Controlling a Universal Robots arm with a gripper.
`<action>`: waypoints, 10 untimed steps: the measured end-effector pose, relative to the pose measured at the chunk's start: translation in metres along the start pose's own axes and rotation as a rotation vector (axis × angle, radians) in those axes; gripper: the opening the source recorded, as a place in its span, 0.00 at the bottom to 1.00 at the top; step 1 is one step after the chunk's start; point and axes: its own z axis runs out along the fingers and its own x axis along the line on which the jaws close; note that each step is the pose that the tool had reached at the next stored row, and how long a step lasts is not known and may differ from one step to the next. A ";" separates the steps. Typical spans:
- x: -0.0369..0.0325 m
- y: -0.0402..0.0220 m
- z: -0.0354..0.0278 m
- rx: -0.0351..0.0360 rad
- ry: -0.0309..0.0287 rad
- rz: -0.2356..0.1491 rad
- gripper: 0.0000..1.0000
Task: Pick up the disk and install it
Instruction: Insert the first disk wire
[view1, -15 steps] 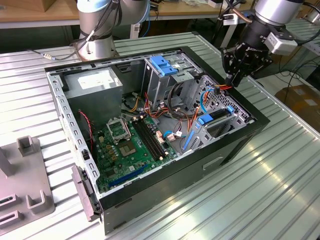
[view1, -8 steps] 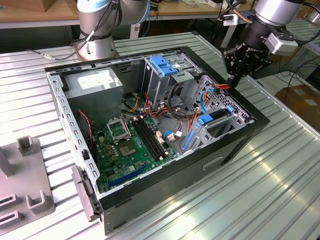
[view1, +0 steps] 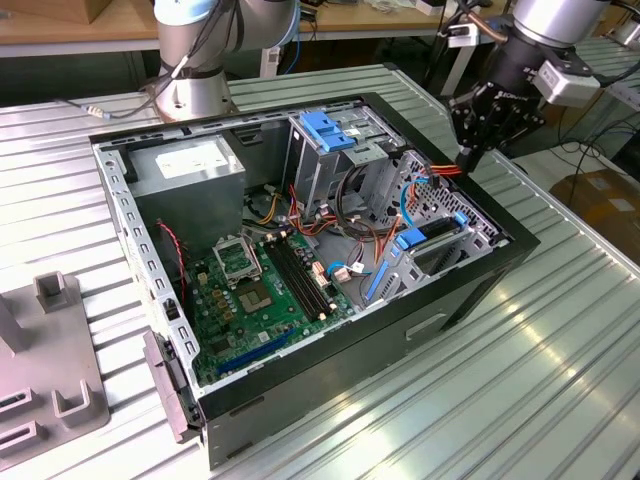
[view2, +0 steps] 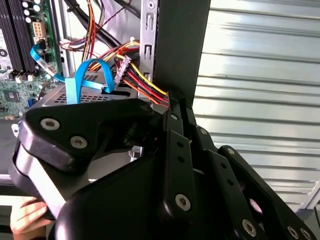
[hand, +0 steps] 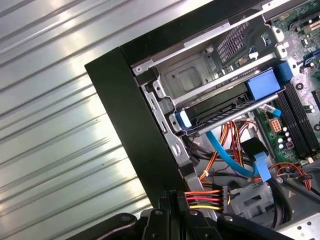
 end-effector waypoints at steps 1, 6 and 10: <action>0.0000 -0.0001 -0.0017 -0.0005 -0.0014 0.000 0.16; 0.0001 -0.0001 -0.0035 -0.0016 -0.0032 0.014 0.16; 0.0001 -0.0001 -0.0031 -0.0037 0.0004 0.144 0.16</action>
